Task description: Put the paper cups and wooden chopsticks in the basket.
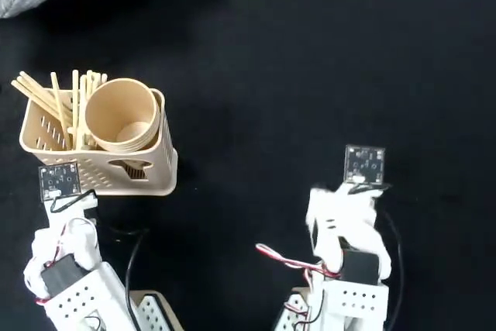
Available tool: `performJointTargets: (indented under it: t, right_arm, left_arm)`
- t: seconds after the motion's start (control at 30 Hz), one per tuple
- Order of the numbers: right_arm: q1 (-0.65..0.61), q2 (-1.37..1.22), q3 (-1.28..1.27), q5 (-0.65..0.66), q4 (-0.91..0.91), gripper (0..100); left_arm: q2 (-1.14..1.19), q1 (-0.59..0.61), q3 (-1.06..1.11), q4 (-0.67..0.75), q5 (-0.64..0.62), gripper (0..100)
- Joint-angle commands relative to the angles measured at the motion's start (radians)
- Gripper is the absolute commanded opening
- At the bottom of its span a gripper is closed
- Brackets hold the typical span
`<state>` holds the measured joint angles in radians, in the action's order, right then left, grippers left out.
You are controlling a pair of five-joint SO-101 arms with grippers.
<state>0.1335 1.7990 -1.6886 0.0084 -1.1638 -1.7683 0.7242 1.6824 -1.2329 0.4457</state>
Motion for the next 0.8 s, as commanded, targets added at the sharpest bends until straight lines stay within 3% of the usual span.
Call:
performJointTargets:
  t: [0.0, 0.37, 0.77]
  right_arm:
    - [0.009, 0.067, 0.002, 0.003, -0.132, 1.2]
    - [0.011, 0.067, 0.002, 0.003, -0.127, 1.2]
    - [0.011, 0.067, 0.002, 0.003, -0.127, 1.2]
  left_arm:
    - [-0.002, -0.058, 0.019, -0.008, -0.003, 6]
    - [-0.003, -0.116, 0.019, -0.011, -0.365, 3]
    - [-0.003, -0.122, 0.019, -0.014, -0.381, 3]
